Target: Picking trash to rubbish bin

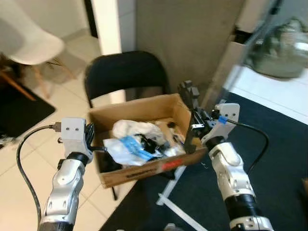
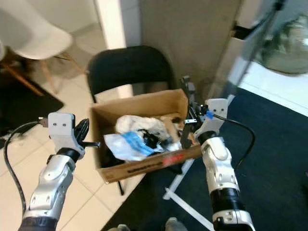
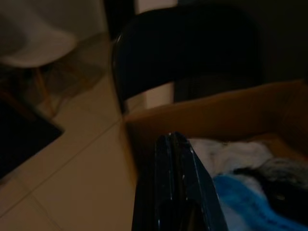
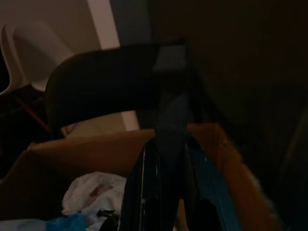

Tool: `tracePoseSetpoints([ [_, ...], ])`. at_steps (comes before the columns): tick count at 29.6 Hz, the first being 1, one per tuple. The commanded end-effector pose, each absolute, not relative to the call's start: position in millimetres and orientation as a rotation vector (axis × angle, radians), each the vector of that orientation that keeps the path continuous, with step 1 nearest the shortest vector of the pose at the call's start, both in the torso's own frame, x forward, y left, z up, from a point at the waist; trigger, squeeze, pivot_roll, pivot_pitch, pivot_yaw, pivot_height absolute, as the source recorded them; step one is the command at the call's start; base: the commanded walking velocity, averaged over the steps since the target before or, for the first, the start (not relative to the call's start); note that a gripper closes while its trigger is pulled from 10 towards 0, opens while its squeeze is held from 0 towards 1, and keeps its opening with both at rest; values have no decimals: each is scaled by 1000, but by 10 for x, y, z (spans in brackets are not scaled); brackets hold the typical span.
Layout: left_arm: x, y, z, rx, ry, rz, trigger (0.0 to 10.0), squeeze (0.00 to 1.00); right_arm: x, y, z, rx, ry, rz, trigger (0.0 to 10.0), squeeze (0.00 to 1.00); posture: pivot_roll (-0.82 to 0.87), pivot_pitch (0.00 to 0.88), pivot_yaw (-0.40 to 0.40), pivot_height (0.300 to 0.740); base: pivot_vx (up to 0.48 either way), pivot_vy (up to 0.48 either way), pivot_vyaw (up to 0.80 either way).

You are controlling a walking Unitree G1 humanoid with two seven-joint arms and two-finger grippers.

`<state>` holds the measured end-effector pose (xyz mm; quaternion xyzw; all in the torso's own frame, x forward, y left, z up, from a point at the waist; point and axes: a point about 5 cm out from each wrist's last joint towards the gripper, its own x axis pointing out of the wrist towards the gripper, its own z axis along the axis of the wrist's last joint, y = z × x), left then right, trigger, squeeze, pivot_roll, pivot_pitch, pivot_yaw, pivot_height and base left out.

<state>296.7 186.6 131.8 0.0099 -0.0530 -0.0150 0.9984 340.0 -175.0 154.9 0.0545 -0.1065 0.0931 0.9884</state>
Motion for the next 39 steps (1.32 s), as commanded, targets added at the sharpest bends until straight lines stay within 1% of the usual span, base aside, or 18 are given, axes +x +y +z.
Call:
tracePoseSetpoints([
  [1, 2956, 1836, 1300, 28, -93, -45, 10000, 0, 3396, -1787, 1547, 129, -213, 175, 10000, 0, 40, 153, -25, 740, 326, 0, 594],
  [3, 2958, 1832, 1301, 29, -93, -46, 10000, 0, 3398, -1788, 1550, 128, -215, 176, 10000, 0, 41, 156, -26, 740, 326, 0, 500],
  [5, 2958, 1828, 1300, 31, -92, -48, 10000, 0, 3400, -1790, 1556, 126, -219, 175, 10000, 0, 41, 154, -26, 740, 326, 0, 0],
  [7, 2957, 1822, 1299, 33, -91, -49, 10000, 0, 3405, -1809, 1564, 162, -222, 158, 10000, 0, 39, 155, -27, 740, 326, 0, 0],
  [17, 2972, 1808, 1289, 46, -81, -56, 10000, 0, 3414, -1802, 1625, 180, -250, 157, 10000, 0, 39, 157, -26, 740, 293, 0, 0],
  [21, 2990, 1798, 1266, 55, -63, -51, 10000, 0, 3439, -1819, 1681, 177, -270, 145, 10000, 0, 37, 157, -24, 740, 0, 0, 0],
  [28, 3005, 1772, 1321, 77, -98, -58, 10000, 0, 3484, -1903, 1832, 205, -328, 108, 10000, 0, 39, 158, -18, 740, 0, 0, 0],
  [39, 3011, 1773, 1326, 85, -93, -55, 10000, 0, 3490, -1928, 1839, 205, -326, 109, 10000, 0, 42, 164, -14, 740, 0, 0, 0],
])
